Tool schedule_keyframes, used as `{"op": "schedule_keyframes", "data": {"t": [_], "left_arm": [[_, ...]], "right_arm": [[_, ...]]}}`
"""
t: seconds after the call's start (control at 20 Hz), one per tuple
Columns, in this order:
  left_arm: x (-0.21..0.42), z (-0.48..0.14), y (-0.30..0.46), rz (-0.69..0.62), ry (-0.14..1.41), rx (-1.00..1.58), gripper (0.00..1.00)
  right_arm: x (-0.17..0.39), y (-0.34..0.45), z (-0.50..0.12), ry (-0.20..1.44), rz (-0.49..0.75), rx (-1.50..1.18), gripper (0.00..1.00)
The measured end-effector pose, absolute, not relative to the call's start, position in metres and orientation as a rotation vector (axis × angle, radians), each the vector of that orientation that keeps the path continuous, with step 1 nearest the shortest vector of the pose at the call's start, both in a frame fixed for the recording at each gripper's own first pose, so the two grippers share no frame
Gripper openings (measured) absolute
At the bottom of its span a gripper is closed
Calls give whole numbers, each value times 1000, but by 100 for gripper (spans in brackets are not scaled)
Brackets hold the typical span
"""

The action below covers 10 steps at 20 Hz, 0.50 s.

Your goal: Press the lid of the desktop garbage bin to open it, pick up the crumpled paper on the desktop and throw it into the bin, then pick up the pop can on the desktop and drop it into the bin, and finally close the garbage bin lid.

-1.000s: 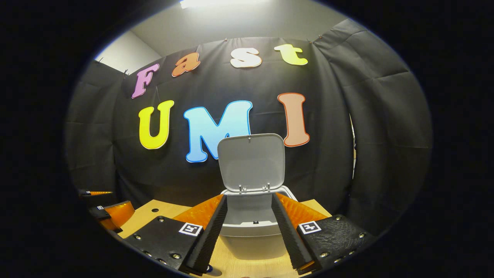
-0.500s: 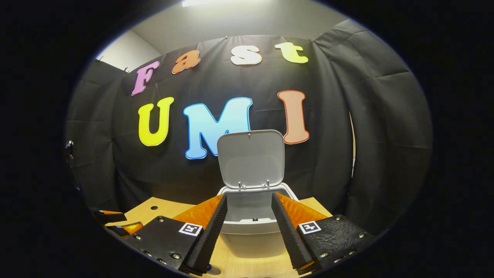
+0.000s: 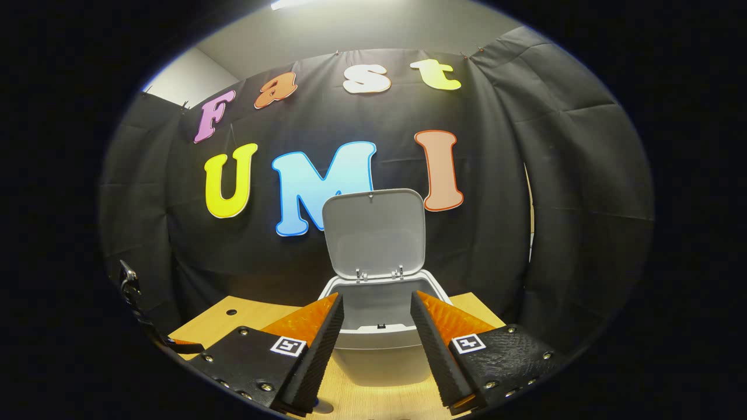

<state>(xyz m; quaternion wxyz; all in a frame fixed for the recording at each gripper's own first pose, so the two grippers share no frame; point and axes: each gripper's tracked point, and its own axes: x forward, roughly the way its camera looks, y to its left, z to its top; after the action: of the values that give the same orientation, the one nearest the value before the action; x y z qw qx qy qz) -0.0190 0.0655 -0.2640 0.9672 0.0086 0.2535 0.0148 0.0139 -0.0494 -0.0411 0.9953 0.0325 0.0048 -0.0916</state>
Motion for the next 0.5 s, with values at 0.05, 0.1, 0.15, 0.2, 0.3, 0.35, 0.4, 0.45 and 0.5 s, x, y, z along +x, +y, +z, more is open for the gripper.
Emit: {"op": "schedule_keyframes", "data": {"t": [0.05,0.1,0.15,0.2,0.3,0.35,0.4,0.45,0.5], "left_arm": [[-21,-271,66,30,527,16,96],[-22,-277,67,30,540,15,96],[-24,-283,67,31,554,17,97],[-26,-290,68,30,568,19,97],[-29,-302,68,27,594,21,97],[-31,-308,68,26,606,22,97],[-33,-314,69,24,620,23,97],[-35,-320,70,21,633,24,97],[-38,-327,68,14,650,22,96]], "right_arm": [[14,-50,-43,14,-183,66,76],[15,-49,-44,18,-184,67,76],[15,-49,-46,23,-183,69,76],[15,-49,-47,28,-183,71,76],[15,-48,-51,39,-180,74,76],[15,-47,-53,44,-179,74,76],[16,-47,-54,51,-178,75,76],[15,-47,-56,56,-177,75,76],[15,-47,-57,60,-177,77,76]]}}
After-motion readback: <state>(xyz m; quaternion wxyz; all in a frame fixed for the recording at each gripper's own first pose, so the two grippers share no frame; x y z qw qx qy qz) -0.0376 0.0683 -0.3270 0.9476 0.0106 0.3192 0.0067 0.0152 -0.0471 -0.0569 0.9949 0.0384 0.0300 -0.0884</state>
